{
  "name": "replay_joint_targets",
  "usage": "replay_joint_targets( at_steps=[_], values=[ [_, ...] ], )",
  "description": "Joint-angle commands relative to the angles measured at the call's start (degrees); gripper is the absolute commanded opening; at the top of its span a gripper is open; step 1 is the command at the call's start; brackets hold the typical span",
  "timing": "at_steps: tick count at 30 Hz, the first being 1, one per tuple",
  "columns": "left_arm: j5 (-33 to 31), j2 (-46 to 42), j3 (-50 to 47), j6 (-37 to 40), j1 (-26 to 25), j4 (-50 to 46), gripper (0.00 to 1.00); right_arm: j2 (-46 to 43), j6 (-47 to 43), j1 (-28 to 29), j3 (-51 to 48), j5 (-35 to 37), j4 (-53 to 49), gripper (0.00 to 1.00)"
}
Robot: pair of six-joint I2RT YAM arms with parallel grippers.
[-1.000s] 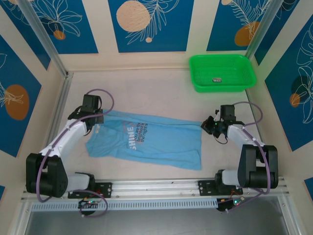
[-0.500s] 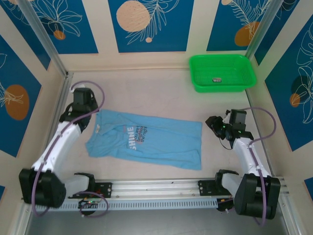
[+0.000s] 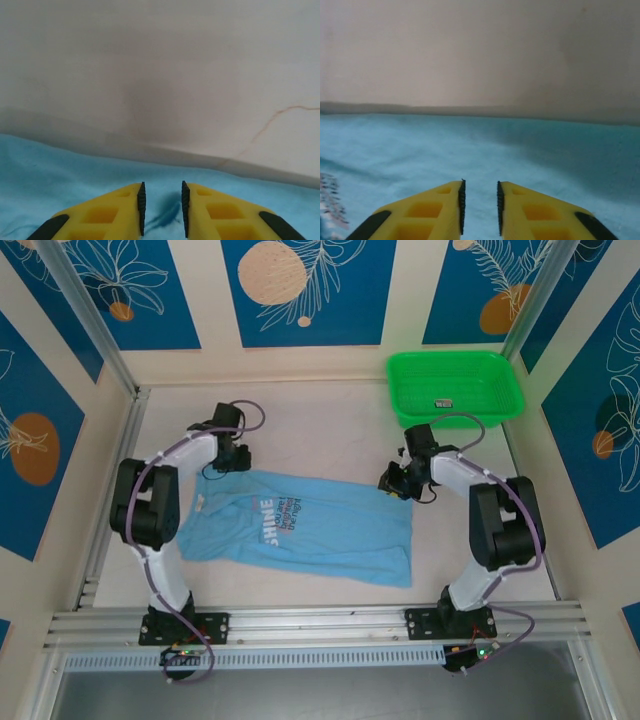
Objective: Fold and stack the t-shirts
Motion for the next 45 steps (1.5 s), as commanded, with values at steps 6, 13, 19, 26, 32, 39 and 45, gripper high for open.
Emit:
replay_joint_targets(
  at_steps=[6,13,19,26,32,39,45],
  values=[
    [-4.4,5.7,0.6,-9.6,4.0,-1.0,0.28,8.8,-2.5,0.1,6.3,8.1,-5.6,0.23],
    [0.2,5.6,-2.2,-19.0,6.3,4.7,0.29,13.5,-4.7,-0.2,13.5,12.8,-7.4,0.24],
    [6.7,3.7,-1.1,-23.4,6.3,7.5,0.32,10.8,-7.1,1.0,16.7,14.4,-3.4,0.35],
    [11.2,3.3,5.7,-23.6,7.4,-0.6,0.38,-2.3,-5.7,6.7,9.4,-3.0,13.9,0.68],
    [9.6,1.8,10.4,-21.1,10.3,-12.3,0.47,12.1,-3.6,19.6,25.9,-13.8,17.5,0.64],
    [12.6,-1.9,3.6,-19.2,15.0,-8.2,0.43,36.5,-5.4,28.6,57.7,-13.3,3.6,0.51],
    [19.7,0.7,5.4,-17.9,14.7,-6.3,0.35,44.8,-5.8,31.0,68.2,-9.2,-0.4,0.49]
  ],
)
